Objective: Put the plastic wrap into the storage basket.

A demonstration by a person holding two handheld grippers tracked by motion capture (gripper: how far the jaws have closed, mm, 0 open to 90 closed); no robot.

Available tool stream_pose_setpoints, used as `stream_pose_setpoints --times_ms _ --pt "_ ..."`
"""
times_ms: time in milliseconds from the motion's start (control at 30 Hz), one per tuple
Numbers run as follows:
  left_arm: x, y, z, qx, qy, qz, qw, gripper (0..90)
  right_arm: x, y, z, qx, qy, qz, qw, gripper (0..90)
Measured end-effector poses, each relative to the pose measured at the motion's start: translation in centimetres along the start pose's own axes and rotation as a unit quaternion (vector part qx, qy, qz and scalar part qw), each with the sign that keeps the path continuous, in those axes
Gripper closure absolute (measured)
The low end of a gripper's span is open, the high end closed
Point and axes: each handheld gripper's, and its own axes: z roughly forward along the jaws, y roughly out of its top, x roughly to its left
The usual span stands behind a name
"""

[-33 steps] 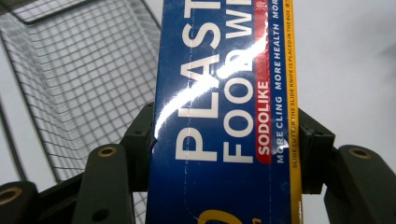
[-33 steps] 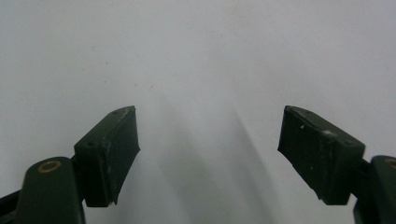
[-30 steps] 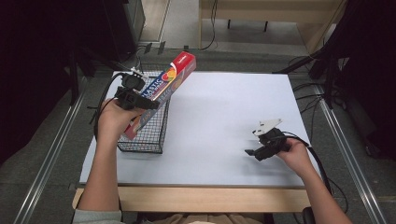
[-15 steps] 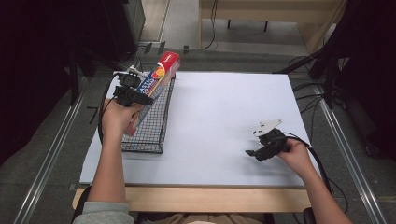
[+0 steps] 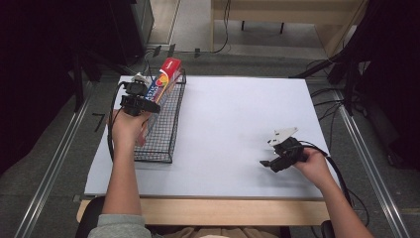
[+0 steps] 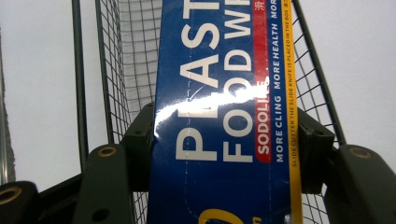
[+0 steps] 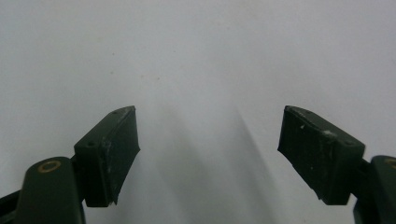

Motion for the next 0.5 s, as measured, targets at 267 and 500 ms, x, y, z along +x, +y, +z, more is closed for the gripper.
stream_pose_setpoints --times_ms 267,500 --pt "0.0 -0.2 1.0 0.002 0.004 -0.003 1.0 40.3 0.0 0.0 0.1 0.001 0.001 -0.001 1.0 20.9" --pt "-0.3 -0.5 2.0 0.012 0.014 -0.002 0.9998 40.3 0.1 0.1 0.1 0.002 0.004 -0.005 1.0 20.9"
